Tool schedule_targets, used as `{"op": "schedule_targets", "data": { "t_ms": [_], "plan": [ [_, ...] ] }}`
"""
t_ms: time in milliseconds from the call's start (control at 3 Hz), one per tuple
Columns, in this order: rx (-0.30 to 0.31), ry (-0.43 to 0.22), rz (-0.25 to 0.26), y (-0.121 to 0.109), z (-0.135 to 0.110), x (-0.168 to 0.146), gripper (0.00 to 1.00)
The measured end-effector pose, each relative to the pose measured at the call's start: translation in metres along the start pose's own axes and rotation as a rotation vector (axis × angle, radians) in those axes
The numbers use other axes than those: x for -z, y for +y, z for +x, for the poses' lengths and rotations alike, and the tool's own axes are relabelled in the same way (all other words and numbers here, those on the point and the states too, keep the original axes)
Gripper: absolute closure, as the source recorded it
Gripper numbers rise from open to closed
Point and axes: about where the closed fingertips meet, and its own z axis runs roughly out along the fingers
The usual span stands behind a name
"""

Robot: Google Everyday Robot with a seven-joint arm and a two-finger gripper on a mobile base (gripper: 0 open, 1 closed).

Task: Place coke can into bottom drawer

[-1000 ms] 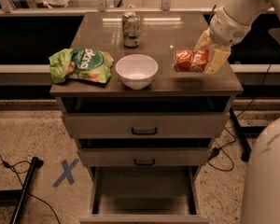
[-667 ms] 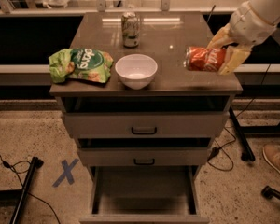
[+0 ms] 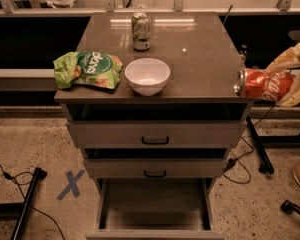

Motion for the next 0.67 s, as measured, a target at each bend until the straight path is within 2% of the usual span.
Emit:
{"op": "schedule_targets", "data": {
  "t_ms": [333, 667],
  "plan": [
    [0.001, -0.005, -0.010, -0.004, 0.000, -0.012, 1.00],
    [-0.011, -0.120, 0.000, 0.014, -0.004, -0.059, 1.00]
  ]
}}
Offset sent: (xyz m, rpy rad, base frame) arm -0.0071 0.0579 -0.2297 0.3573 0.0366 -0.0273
